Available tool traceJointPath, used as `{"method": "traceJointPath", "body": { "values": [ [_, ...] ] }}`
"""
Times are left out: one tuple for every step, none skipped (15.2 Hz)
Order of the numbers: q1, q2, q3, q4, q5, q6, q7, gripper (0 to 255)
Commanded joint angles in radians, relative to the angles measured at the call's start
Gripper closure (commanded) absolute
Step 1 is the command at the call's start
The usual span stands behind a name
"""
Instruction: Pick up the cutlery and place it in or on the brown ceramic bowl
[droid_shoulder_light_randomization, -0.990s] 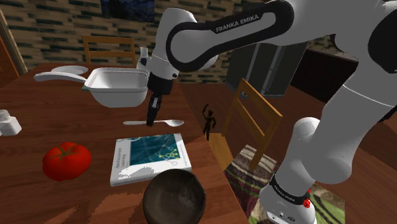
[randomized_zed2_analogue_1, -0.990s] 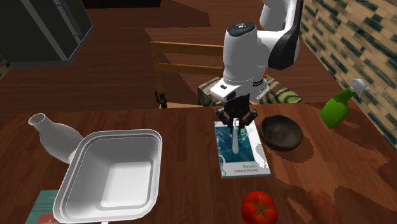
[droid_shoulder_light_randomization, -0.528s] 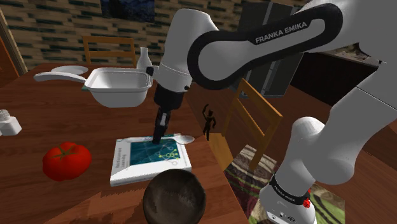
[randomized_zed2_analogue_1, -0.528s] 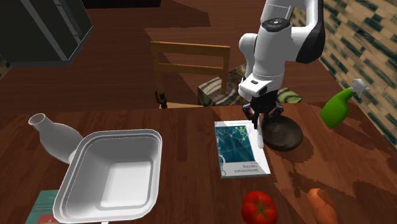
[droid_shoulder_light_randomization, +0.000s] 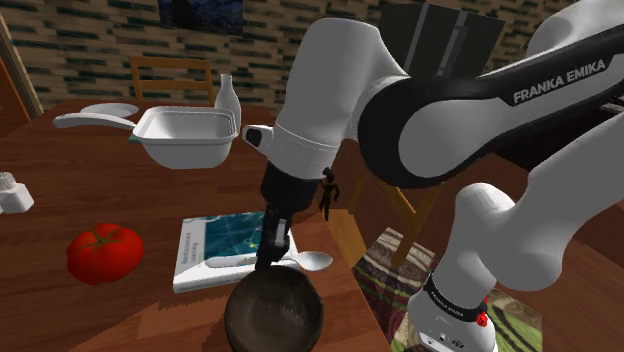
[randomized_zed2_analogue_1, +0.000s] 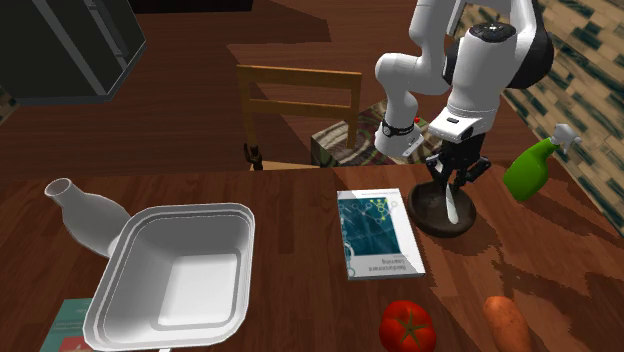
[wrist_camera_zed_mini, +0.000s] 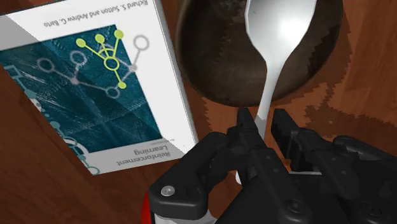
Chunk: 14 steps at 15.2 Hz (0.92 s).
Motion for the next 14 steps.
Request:
{"method": "traceJointPath", "body": {
  "values": [
    [0.024, -0.031, 0.037, -0.014, 0.014, -0.005, 0.053, 255],
    [0.025, -0.026, 0.04, -0.024, 0.016, 0.01, 0.051, 255],
    [0.026, -0.021, 0.042, -0.034, 0.019, 0.024, 0.049, 255],
    [0.027, -0.015, 0.045, -0.043, 0.021, 0.039, 0.047, 255],
    [0.027, -0.009, 0.047, -0.052, 0.023, 0.054, 0.045, 255],
    [0.028, -0.003, 0.049, -0.061, 0.026, 0.069, 0.044, 255],
    [0.029, 0.004, 0.052, -0.07, 0.028, 0.085, 0.042, 255],
    [0.03, 0.011, 0.054, -0.079, 0.03, 0.1, 0.04, 255],
    [0.03, 0.018, 0.057, -0.087, 0.032, 0.115, 0.038, 255],
    [0.031, 0.025, 0.059, -0.095, 0.035, 0.131, 0.036, 255],
    [0.032, 0.033, 0.062, -0.103, 0.037, 0.147, 0.034, 255],
    [0.032, 0.041, 0.064, -0.111, 0.039, 0.163, 0.032, 255],
    [0.033, 0.05, 0.066, -0.119, 0.041, 0.178, 0.03, 255],
    [0.033, 0.059, 0.069, -0.126, 0.043, 0.195, 0.028, 255]
  ]
}}
